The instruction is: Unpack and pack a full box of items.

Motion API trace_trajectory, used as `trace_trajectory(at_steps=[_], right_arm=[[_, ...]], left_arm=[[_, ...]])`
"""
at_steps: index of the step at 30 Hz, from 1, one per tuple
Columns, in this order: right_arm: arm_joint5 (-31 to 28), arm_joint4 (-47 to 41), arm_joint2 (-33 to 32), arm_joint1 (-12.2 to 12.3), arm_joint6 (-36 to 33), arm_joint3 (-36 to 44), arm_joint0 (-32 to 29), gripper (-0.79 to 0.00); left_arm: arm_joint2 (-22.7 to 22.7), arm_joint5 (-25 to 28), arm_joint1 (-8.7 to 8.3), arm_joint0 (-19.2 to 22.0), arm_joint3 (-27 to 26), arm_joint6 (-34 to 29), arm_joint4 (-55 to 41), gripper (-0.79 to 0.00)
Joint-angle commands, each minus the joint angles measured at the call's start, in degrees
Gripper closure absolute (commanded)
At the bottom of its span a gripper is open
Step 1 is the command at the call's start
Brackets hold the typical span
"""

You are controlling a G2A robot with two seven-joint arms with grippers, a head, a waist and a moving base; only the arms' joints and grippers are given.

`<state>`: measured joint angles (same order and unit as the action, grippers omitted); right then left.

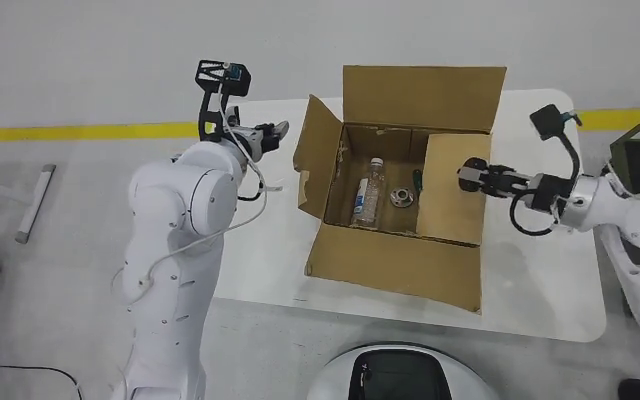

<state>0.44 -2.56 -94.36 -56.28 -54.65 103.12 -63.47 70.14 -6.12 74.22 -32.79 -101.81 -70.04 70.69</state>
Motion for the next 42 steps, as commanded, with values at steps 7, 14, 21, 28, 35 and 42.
trace_trajectory(at_steps=[7, 14, 21, 28, 35, 42], right_arm=[[0.2, -5.5, -7.4, 0.6, 2.6, -10.0, -1.3, 0.0], [0.6, -6.8, -8.3, 1.0, 3.9, -17.3, -0.7, 0.0], [0.6, -10.6, -3.5, 0.5, 5.6, -26.6, 7.7, 0.0], [0.7, -7.0, 4.2, 0.0, 5.4, -33.7, 18.9, 0.0], [-0.1, -5.4, 12.0, -1.3, 5.0, -41.8, 28.6, 0.0], [-2.0, -5.8, 16.3, -2.4, 4.7, -48.0, 34.6, 0.0]], left_arm=[[-3.8, -1.1, 0.51, 0.6, 5.4, 1.3, 4.3, 0.0], [-5.7, -2.9, 1.35, 1.8, 10.8, 2.2, 3.3, 0.0], [-7.4, -2.3, 2.31, 2.2, 13.4, 2.7, -2.8, 0.0], [-10.4, 0.9, 3.47, 3.0, 13.0, 3.7, -10.5, 0.0], [-14.8, 3.1, 4.84, 3.9, 13.9, 4.5, -16.9, 0.0], [-19.1, 5.6, 6.14, 5.2, 16.0, 4.6, -20.8, 0.0]])
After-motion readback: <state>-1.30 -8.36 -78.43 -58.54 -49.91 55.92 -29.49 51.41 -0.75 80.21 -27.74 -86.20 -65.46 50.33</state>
